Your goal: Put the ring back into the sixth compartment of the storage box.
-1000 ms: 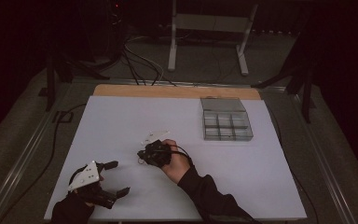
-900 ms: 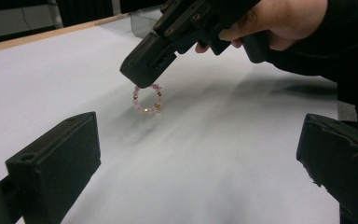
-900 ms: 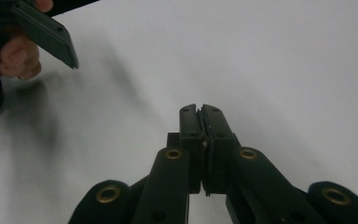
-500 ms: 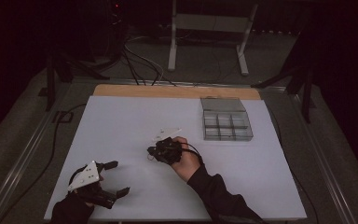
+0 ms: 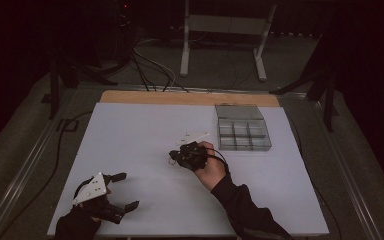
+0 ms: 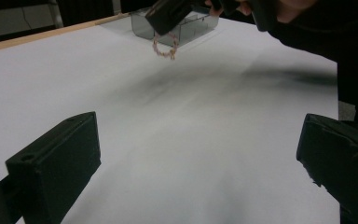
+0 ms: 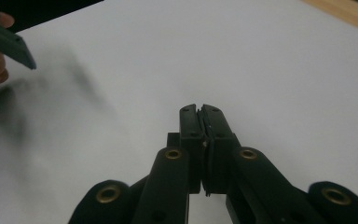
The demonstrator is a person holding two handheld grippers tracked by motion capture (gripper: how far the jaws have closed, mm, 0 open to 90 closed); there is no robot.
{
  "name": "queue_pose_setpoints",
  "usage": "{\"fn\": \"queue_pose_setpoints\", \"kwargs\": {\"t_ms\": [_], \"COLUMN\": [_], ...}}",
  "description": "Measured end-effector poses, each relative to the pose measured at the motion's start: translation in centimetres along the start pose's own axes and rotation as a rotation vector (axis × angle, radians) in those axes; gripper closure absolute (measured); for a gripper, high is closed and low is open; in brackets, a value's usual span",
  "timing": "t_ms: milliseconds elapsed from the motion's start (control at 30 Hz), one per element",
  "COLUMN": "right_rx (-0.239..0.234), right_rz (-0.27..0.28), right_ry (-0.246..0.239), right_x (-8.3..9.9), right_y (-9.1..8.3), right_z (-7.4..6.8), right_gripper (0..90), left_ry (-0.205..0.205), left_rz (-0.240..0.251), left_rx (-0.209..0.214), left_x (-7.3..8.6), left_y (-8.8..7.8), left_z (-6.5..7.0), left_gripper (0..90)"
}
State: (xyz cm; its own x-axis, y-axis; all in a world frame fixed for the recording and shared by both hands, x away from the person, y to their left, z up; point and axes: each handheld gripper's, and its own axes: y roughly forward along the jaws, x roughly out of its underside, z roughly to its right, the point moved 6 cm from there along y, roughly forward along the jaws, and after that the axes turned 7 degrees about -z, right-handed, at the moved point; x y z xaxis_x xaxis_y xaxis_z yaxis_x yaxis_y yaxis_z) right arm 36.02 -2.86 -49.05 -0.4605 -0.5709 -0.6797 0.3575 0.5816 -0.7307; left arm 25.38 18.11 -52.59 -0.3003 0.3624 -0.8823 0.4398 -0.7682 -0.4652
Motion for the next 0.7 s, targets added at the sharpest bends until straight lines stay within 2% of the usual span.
{"fn": "queue_pose_setpoints", "kwargs": {"t_ms": [167,233,700], "right_rx": [0.015,0.033,0.078], "right_rz": [0.01,0.018,0.02], "right_ry": [0.02,0.037,0.072], "right_x": [0.1,0.4,1.5], "right_y": [-0.8,-1.5,-3.2], "right_z": [1.0,1.9,4.2], "right_gripper": [87.9,87.9,87.9], "left_ry": [0.001,-0.001,0.001], "left_rz": [-0.001,-0.001,-0.001], "left_rx": [0.0,0.0,0.001], "left_x": [0.0,0.0,0.0], "left_y": [0.0,0.0,0.0], "left_z": [0.0,0.0,0.0], "left_gripper": [0.5,0.5,0.5]}}
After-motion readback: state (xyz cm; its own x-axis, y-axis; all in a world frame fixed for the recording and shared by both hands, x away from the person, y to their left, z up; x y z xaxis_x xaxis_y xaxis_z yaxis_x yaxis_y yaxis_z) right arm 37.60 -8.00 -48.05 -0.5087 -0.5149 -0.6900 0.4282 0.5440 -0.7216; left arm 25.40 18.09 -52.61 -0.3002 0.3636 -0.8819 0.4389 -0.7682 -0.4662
